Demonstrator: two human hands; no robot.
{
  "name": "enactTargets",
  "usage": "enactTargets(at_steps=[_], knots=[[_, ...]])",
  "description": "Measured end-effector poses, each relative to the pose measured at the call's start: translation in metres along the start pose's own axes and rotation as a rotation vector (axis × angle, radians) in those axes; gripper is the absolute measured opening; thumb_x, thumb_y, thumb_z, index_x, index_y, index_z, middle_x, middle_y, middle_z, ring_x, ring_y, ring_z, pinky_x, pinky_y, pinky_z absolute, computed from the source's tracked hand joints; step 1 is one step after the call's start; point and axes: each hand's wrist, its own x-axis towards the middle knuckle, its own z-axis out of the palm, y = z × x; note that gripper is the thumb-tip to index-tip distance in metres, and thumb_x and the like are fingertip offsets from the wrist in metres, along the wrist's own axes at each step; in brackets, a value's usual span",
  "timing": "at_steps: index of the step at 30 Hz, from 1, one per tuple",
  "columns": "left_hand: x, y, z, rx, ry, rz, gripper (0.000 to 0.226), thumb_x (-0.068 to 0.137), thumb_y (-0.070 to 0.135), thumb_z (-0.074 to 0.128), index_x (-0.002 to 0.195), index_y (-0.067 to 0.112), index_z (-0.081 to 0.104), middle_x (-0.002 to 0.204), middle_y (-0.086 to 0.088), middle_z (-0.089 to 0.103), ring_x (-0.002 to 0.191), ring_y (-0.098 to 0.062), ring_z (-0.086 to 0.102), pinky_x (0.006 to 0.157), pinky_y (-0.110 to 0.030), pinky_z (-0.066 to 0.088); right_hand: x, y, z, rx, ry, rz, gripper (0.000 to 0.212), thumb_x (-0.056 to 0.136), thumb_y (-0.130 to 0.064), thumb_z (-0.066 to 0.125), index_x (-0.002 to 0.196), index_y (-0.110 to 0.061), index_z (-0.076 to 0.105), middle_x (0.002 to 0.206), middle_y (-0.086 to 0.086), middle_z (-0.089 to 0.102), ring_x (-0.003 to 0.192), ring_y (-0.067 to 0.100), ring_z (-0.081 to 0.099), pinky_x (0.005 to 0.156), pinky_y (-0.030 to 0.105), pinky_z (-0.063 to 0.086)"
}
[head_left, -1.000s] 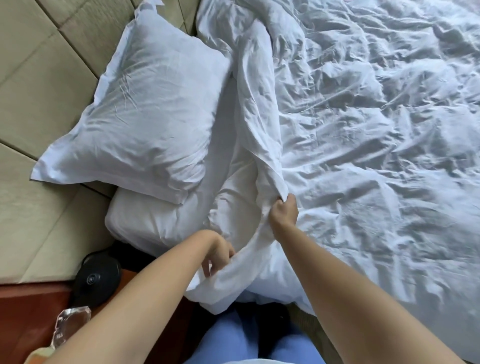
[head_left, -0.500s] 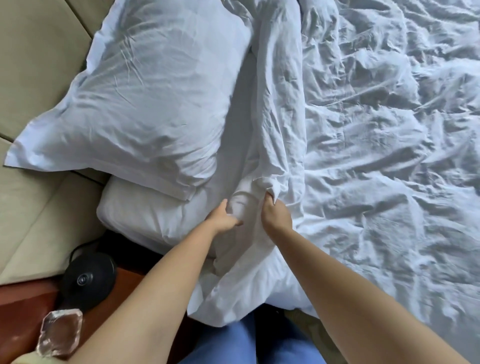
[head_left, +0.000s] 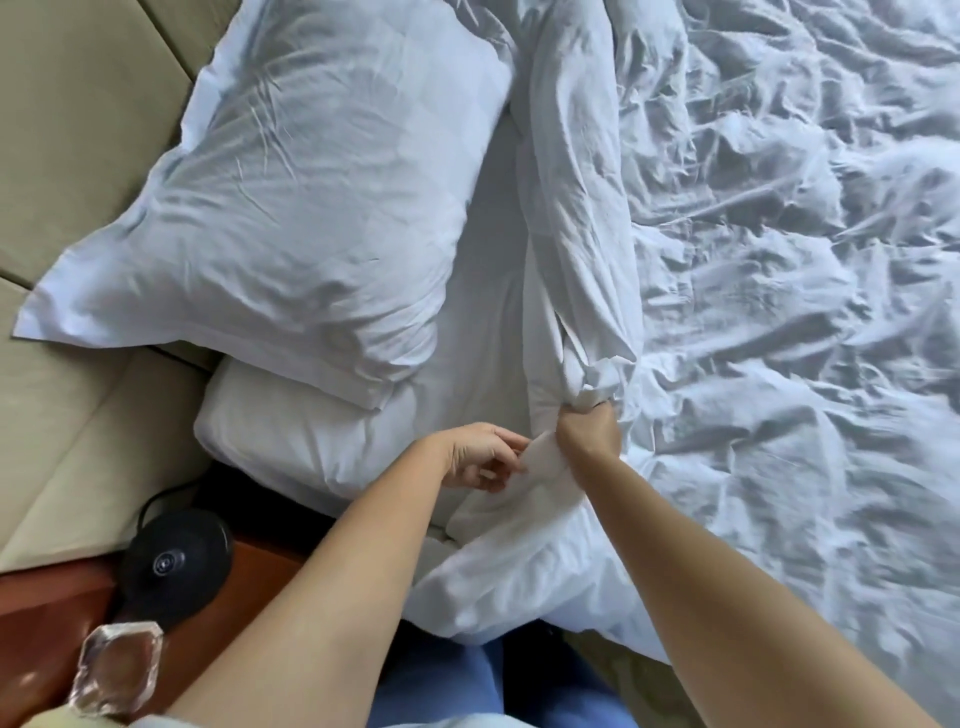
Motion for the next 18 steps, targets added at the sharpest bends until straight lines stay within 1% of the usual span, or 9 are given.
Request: enactTargets(at_steps=[2, 5, 8, 10, 11, 13, 15, 16, 18], knots=[[-0.002, 0.007, 0.014, 0.024, 0.168, 0.053, 0.030, 0.085, -0.002, 0.053, 0.098, 0.022, 0.065, 0.078, 0.000, 0.058, 0.069, -0.010, 0.051, 0.065, -0.022, 0.041, -0.004, 0.002, -0.016, 0.038, 0.022, -0.061, 0.040, 0.089, -0.034, 0.058, 0.119, -0.006, 0.055, 0.114, 0.018, 0.064, 0.109, 0.036, 0.058, 0.089, 0.035, 0.045], [-0.014, 0.018, 0.043, 0.076, 0.237, 0.100, 0.017, 0.092, 0.017, 0.052, 0.104, 0.028, 0.058, 0.095, 0.002, 0.056, 0.087, -0.012, 0.050, 0.072, -0.024, 0.038, -0.019, 0.000, -0.038, 0.150, -0.006, -0.134, 0.052, 0.089, -0.051, 0.056, 0.114, -0.005, 0.059, 0.107, 0.015, 0.065, 0.105, 0.032, 0.059, 0.089, 0.036, 0.047], [-0.026, 0.021, 0.068, 0.094, 0.339, 0.146, 0.027, 0.100, 0.030, 0.040, 0.124, 0.025, 0.051, 0.106, 0.004, 0.055, 0.099, -0.018, 0.054, 0.067, -0.022, 0.040, -0.035, -0.005, -0.057, 0.253, 0.043, -0.174, 0.045, 0.096, -0.044, 0.047, 0.107, -0.003, 0.063, 0.102, 0.015, 0.065, 0.102, 0.032, 0.059, 0.088, 0.036, 0.046], [-0.024, 0.017, 0.076, 0.076, 0.449, 0.196, 0.043, 0.101, 0.035, 0.037, 0.136, 0.013, 0.046, 0.132, -0.003, 0.052, 0.123, -0.024, 0.050, 0.090, -0.030, 0.046, -0.045, -0.007, -0.071, 0.328, 0.062, -0.188, 0.031, 0.097, -0.026, 0.043, 0.099, -0.004, 0.064, 0.099, 0.014, 0.065, 0.099, 0.034, 0.059, 0.083, 0.035, 0.046], [-0.026, 0.015, 0.080, 0.074, 0.518, 0.234, 0.050, 0.100, 0.036, 0.038, 0.142, 0.010, 0.040, 0.143, -0.008, 0.045, 0.131, -0.025, 0.043, 0.105, -0.033, 0.039, -0.051, -0.007, -0.079, 0.382, 0.059, -0.178, 0.027, 0.096, -0.021, 0.041, 0.095, -0.007, 0.063, 0.096, 0.012, 0.064, 0.093, 0.031, 0.058, 0.078, 0.033, 0.044], [-0.027, 0.012, 0.086, 0.087, 0.641, 0.301, 0.057, 0.099, 0.032, 0.043, 0.150, 0.012, 0.027, 0.154, -0.010, 0.030, 0.140, -0.024, 0.032, 0.115, -0.033, 0.024, -0.061, -0.003, -0.097, 0.485, 0.036, -0.149, 0.024, 0.096, -0.019, 0.040, 0.096, -0.009, 0.062, 0.096, 0.010, 0.061, 0.088, 0.027, 0.054, 0.074, 0.029, 0.039], [-0.036, 0.009, 0.096, 0.078, 0.639, 0.368, 0.057, 0.097, 0.019, 0.047, 0.150, 0.012, 0.027, 0.149, -0.010, 0.038, 0.128, -0.023, 0.045, 0.106, -0.026, 0.036, -0.069, 0.002, -0.110, 0.561, -0.030, -0.131, 0.034, 0.098, -0.028, 0.040, 0.113, -0.005, 0.061, 0.101, 0.009, 0.058, 0.090, 0.025, 0.051, 0.077, 0.029, 0.038], [-0.038, 0.007, 0.102, 0.100, 0.595, 0.388, 0.053, 0.097, 0.014, 0.049, 0.147, 0.010, 0.031, 0.141, -0.010, 0.047, 0.114, -0.022, 0.053, 0.092, -0.020, 0.044, -0.073, 0.003, -0.116, 0.580, -0.084, -0.112, 0.041, 0.099, -0.034, 0.039, 0.121, -0.005, 0.058, 0.104, 0.008, 0.056, 0.092, 0.024, 0.049, 0.079, 0.029, 0.037], [-0.041, 0.002, 0.115, 0.315, 0.503, 0.353, 0.041, 0.099, 0.021, 0.047, 0.139, 0.010, 0.044, 0.132, -0.009, 0.054, 0.106, -0.017, 0.056, 0.077, -0.013, 0.041, -0.078, 0.004, -0.127, 0.599, -0.173, -0.085, 0.051, 0.100, -0.042, 0.034, 0.134, -0.007, 0.050, 0.115, 0.007, 0.053, 0.102, 0.025, 0.049, 0.085, 0.030, 0.036]])
